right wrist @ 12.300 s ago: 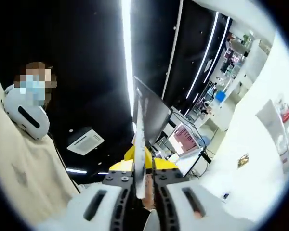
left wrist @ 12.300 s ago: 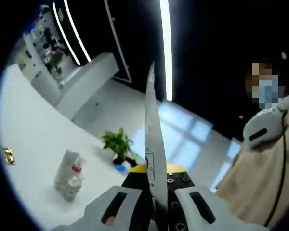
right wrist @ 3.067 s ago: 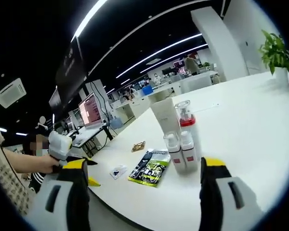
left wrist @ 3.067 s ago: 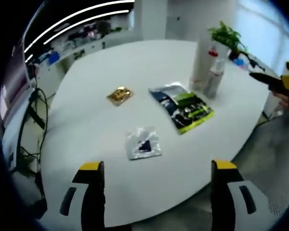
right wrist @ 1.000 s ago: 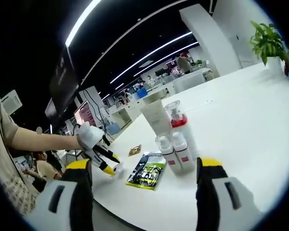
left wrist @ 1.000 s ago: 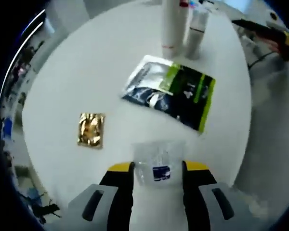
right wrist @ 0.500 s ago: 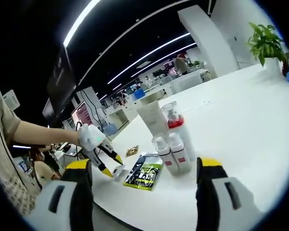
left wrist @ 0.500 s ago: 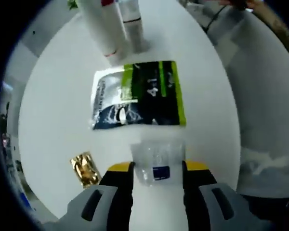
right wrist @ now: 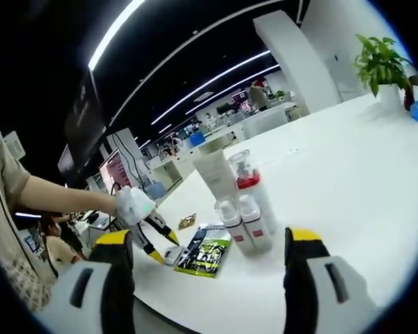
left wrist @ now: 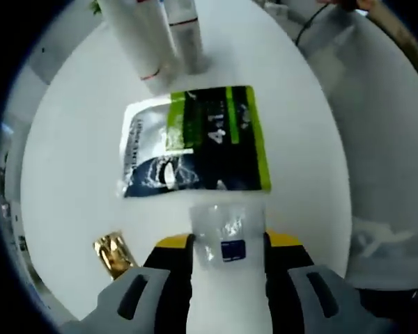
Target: Arrange the skincare products in the storage area until every visible bottle or jar stands upright without overlapping.
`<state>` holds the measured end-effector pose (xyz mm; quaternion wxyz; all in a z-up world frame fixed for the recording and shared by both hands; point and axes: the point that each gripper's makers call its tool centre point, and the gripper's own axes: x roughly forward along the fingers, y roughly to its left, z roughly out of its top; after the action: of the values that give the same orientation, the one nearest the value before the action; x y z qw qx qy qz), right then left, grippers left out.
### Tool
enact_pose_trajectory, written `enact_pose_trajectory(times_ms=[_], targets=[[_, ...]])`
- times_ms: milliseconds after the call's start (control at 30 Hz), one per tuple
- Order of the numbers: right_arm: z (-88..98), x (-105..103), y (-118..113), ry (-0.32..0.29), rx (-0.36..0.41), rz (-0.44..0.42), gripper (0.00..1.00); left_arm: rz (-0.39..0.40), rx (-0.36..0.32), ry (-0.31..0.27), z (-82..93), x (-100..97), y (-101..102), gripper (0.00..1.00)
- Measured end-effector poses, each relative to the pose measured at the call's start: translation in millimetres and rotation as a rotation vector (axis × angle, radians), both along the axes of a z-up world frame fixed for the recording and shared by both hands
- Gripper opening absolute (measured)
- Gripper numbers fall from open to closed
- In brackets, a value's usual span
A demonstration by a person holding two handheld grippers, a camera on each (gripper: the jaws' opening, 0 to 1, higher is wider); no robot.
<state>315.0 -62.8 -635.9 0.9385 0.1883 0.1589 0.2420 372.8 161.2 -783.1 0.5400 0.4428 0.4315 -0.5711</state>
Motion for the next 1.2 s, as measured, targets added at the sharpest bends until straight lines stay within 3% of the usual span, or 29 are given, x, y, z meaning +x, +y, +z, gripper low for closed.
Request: enact_pose_trajectory(times_ms=[467,833,1000,1200], targets=[[-0.4,1.3,-1.9,0.004,-0.005,-0.013,0.91,0.036,0.006,-0.013,-2.7,4.9,2.9,0.37],[-2.1,1.8,-1.6,0.004,-0.014,-0.003,0.91,0.051,-0.012,-0.03,3.4,3.8,2.1,0.47],[-0.8,-0.2,2.3,-0.002,-0.023,0.011,0.91,0.123,-0.05,-0.042,12.0,4.2,3.7,0.58],[-0.2,-1.9,5.2,-0.007,-0.03,0.026,0.91,0.257,-0.129,-0.02,29.5,-2.3,0.3,0.63]])
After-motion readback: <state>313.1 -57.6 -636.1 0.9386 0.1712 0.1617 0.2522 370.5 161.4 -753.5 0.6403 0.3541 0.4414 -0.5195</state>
